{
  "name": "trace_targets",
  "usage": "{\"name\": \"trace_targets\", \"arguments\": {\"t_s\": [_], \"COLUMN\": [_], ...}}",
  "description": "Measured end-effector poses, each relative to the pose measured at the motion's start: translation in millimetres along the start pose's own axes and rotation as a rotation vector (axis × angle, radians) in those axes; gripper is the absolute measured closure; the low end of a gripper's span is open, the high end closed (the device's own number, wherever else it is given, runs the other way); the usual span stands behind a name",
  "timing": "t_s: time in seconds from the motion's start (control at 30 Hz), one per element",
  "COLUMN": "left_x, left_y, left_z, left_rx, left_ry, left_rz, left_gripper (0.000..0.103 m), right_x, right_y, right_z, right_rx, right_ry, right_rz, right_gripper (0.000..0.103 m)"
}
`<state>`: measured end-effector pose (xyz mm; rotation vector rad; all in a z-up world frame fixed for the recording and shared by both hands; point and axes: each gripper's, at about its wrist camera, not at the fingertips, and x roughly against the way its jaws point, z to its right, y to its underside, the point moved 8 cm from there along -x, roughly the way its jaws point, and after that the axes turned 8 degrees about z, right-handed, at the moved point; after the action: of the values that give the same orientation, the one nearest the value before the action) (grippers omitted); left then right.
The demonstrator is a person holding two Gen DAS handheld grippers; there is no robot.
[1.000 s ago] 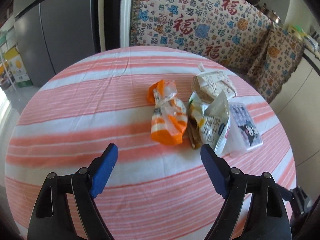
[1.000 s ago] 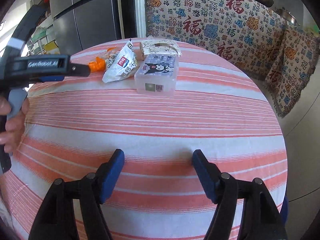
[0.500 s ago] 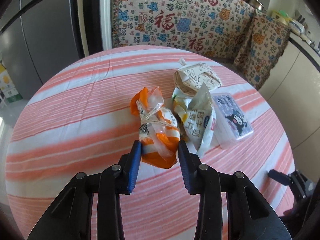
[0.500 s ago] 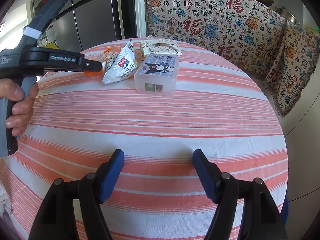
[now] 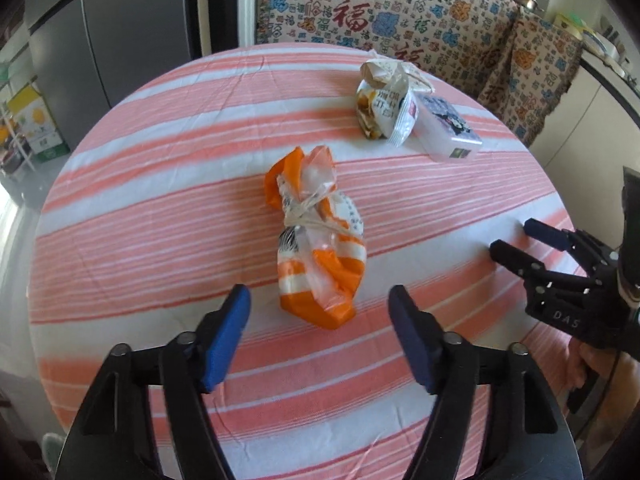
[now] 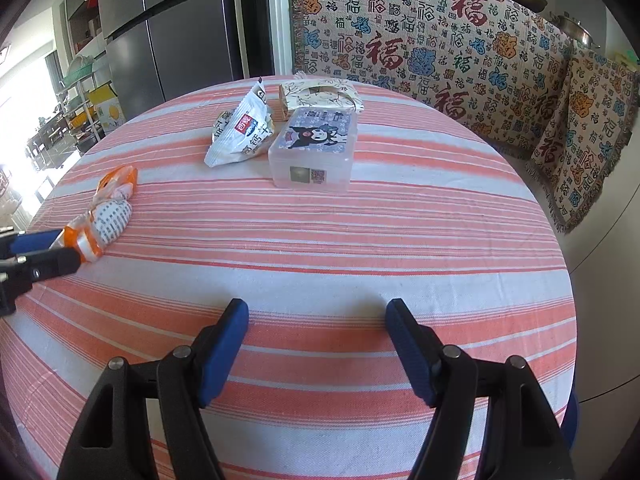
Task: Collect trash
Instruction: 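Lower the left tool to the orange wrapper while the right tool approaches the clear plastic box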
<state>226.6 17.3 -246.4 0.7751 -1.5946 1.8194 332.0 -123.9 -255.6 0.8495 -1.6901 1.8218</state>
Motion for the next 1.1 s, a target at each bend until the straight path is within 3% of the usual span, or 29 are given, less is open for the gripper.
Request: {"name": "trace_targets", "arguments": {"t_s": [0.1,0.23,0.37,0.63,0.67,0.73,0.87,1.1], "left_x": [-4.1,-11.1,-17.0,-17.7,-17.6,-17.0,-17.3,-18.8], "left_y": [3.2,2.8,1.8,0.6,0.7,1.1,0.3,-2.5], "left_z": [0.9,-0.5,-4.2,-6.6,-6.6,-6.4,-7.2,-13.3], "left_rx": [-0.020,-0.065,-0.078,-0.071,-0.072,-0.073,-0.077,-0.080], "left_ry": [-0.014,-0.065,-0.107,-0.110,-0.109,-0.109,-0.107,-0.105], "left_rz": [0.033,0.037,0.048,0.056,0.055,0.055,0.052,0.060], "left_gripper": [0.012,0.009,0.000,0.000,0.000,0.000,0.000,0.000], "right_x": [0.1,-11.4,-39.3,-78.2,-79.3,-76.8,-64.1,-8.3], "right_y": [0.0,-8.9,-34.7,-76.0,-76.4,-74.9,-59.8,-4.6], "right_z": [-0.4,-1.5,-2.5,-8.2,-4.1,5.6,13.1,15.8], "right_rx": [-0.002,-0.005,-0.044,-0.066,-0.077,-0.094,-0.086,-0.067], "right_ry": [-0.002,-0.002,0.013,0.015,0.021,0.051,0.063,0.073], "right_rz": [-0.001,-0.039,-0.074,-0.076,-0.074,-0.059,-0.039,-0.036], "right_gripper": [0.030,0.020,0.017,0.017,0.024,0.042,0.042,0.041]}}
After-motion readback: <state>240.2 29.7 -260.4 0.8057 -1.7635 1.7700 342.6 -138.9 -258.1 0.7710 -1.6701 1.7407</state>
